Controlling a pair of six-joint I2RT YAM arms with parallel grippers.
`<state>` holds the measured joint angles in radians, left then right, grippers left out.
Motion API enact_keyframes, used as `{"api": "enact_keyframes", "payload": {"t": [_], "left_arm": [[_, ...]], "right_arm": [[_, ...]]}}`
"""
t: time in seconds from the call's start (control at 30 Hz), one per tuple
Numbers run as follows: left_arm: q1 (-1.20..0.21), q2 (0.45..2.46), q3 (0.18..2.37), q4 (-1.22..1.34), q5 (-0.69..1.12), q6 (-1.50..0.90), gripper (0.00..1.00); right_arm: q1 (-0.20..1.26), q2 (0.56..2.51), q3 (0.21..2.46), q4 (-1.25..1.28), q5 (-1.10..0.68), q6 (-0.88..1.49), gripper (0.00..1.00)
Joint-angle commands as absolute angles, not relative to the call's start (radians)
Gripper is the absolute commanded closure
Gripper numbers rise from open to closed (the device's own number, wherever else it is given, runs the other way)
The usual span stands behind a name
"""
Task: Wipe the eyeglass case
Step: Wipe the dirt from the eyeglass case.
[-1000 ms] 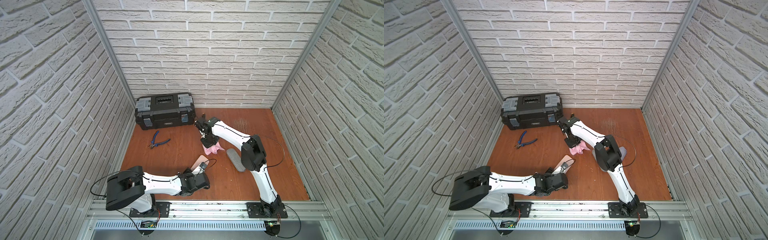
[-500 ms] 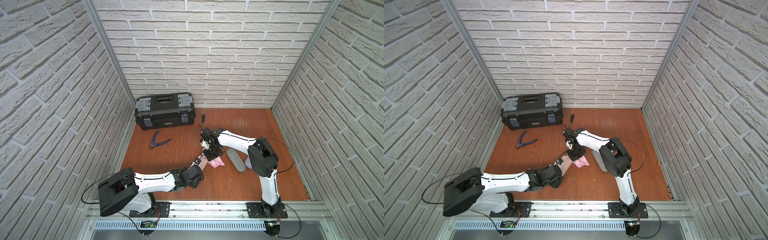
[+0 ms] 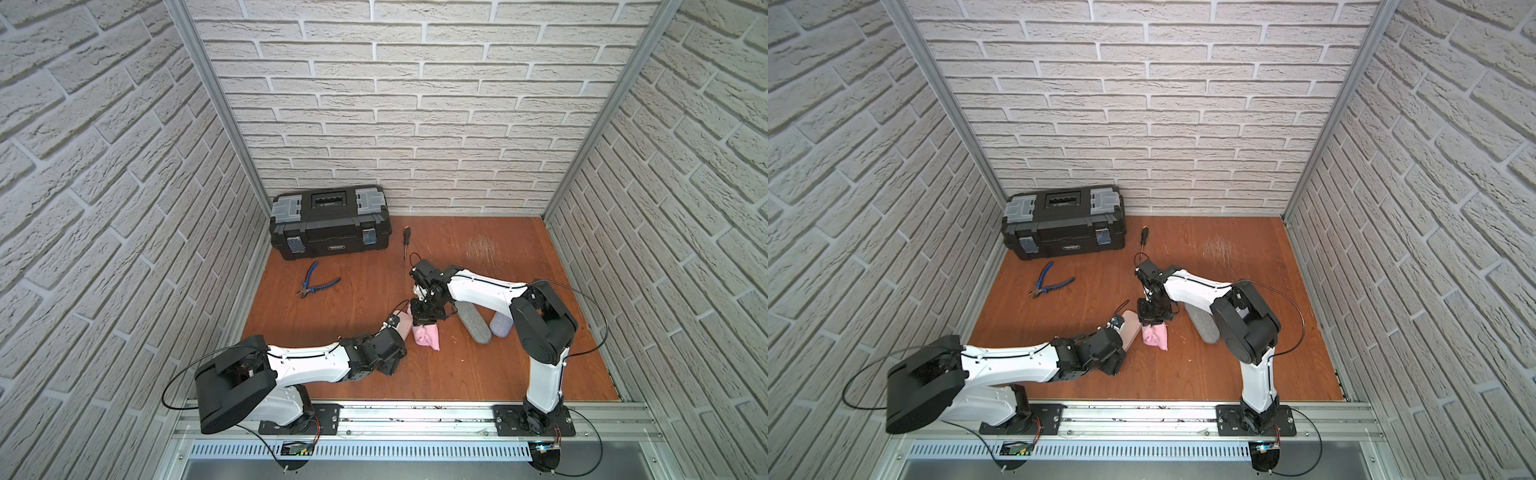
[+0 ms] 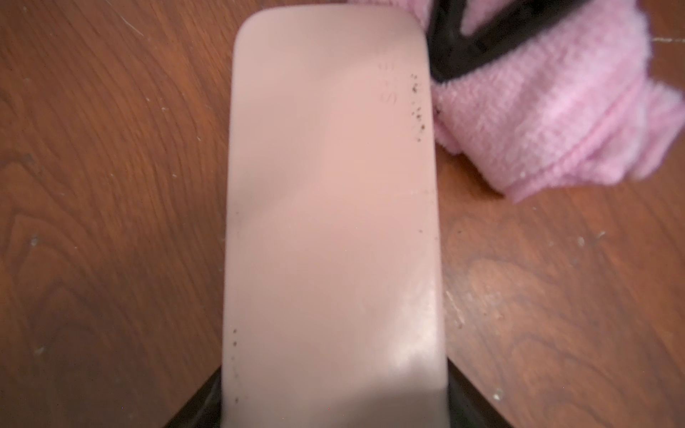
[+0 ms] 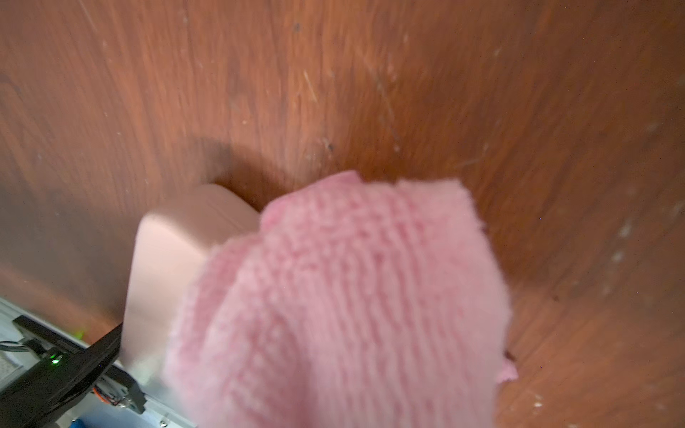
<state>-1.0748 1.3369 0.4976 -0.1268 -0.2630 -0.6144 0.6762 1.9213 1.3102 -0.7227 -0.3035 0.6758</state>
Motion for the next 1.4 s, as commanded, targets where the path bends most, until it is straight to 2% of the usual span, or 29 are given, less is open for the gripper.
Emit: {"api": "enact_keyframes", "payload": {"t": [0.0,0.3,0.47,0.67,0.7,0.77,0.83,0.9,0.93,1.0,1.23,1.37], "left_arm": [[-1.041,1.363,0.492,-0.006,-0.206,-0.592,0.65],[-1.032,1.370,0.506,0.005,-0.177,-0.564,0.66],[-1.034,1.360,0.481,0.011,-0.163,-0.567,0.66],[-1.052,1.356,0.466,0.005,-0.167,-0.556,0.66],[-1.057,1.351,0.466,0.000,-0.177,-0.555,0.66],[-1.067,1.335,0.460,-0.003,-0.196,-0.555,0.65],[-1.078,1.305,0.443,0.008,-0.220,-0.556,0.66],[-1.091,1.276,0.427,0.020,-0.247,-0.548,0.65],[-1.094,1.262,0.424,0.017,-0.259,-0.543,0.65],[-1.098,1.248,0.423,0.006,-0.276,-0.529,0.65],[-1.099,1.255,0.435,-0.013,-0.288,-0.516,0.64],[-1.103,1.258,0.432,-0.001,-0.290,-0.525,0.64]], "right_arm": [[0.802,1.873,1.301,-0.619,-0.630,0.727,0.98],[0.831,1.845,1.277,-0.493,-0.771,0.782,0.98],[0.746,1.720,1.249,-0.353,-0.851,0.802,0.98],[0.591,1.621,1.217,-0.393,-0.868,0.806,0.98],[0.563,1.616,1.214,-0.458,-0.825,0.779,0.98],[0.531,1.621,1.266,-0.699,-0.622,0.656,0.98],[0.534,1.636,1.333,-0.923,-0.296,0.563,0.98],[0.552,1.638,1.352,-0.992,-0.086,0.519,0.98],[0.563,1.642,1.357,-0.998,-0.041,0.505,0.98],[0.590,1.665,1.365,-0.984,-0.062,0.492,0.98],[0.758,1.800,1.353,-0.782,-0.369,0.614,0.98],[0.762,1.861,1.292,-0.644,-0.507,0.698,0.98]]}}
